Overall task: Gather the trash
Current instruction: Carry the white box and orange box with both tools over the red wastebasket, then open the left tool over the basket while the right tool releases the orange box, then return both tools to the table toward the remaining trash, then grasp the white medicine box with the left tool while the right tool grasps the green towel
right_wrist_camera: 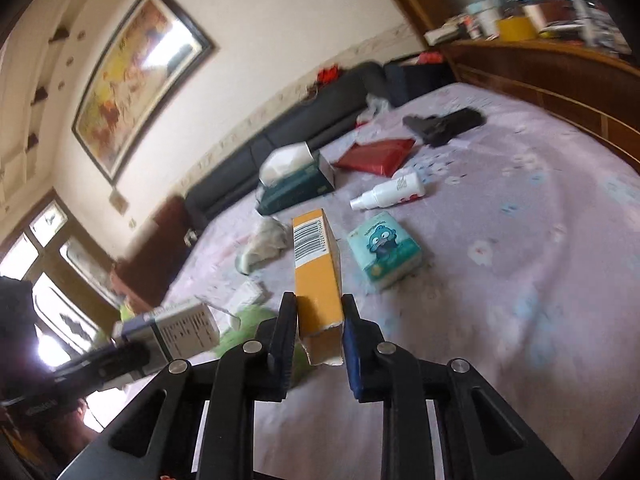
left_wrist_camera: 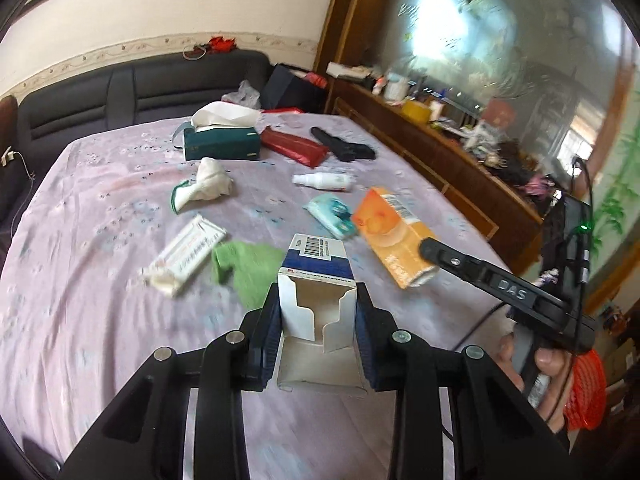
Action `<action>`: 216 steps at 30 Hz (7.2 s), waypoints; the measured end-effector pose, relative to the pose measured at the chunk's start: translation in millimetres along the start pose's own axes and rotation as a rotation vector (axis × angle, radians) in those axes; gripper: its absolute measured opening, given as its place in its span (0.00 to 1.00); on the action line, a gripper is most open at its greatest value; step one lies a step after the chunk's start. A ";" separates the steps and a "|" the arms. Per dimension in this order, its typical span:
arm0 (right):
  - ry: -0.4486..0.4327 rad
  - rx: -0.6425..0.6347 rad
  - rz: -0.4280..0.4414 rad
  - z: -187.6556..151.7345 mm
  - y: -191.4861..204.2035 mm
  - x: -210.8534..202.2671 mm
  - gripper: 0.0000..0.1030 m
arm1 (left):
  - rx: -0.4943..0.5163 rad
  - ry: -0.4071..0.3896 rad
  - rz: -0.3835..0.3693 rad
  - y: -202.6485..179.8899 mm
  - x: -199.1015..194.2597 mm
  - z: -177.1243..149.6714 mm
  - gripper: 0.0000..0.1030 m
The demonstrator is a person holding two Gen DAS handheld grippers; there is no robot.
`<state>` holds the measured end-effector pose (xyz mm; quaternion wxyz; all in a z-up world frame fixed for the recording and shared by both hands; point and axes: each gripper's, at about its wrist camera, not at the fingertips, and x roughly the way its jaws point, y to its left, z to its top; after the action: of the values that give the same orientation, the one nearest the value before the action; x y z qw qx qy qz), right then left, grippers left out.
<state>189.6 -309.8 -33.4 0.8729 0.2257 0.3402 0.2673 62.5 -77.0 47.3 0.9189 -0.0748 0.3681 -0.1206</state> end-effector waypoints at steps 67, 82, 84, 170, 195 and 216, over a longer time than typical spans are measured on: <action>-0.550 0.030 -0.512 -156.3 77.5 -438.2 0.23 | 0.330 -0.119 -0.411 -242.6 -120.3 -94.0 0.31; -0.610 0.167 -0.654 -183.9 27.1 -490.4 0.23 | 0.420 0.036 -0.592 -324.2 -76.2 -123.2 0.31; -0.606 0.197 -0.670 -187.5 16.7 -493.9 0.23 | 0.429 0.073 -0.603 -336.3 -62.1 -129.5 0.31; 0.027 -0.179 0.006 -50.9 140.9 -83.2 0.84 | -0.081 -0.189 0.083 75.8 -120.9 -17.2 0.78; 0.201 -0.063 -0.101 -42.9 75.0 120.9 0.58 | -0.055 0.114 0.176 131.8 40.4 41.5 0.78; -0.029 0.131 -0.115 -22.7 32.6 64.1 0.37 | 0.045 0.319 0.289 132.7 165.9 35.7 0.62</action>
<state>203.3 -240.6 -60.1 0.8750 0.2662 0.3566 0.1905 225.5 6.3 -66.3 0.8582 0.0194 0.5130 -0.0061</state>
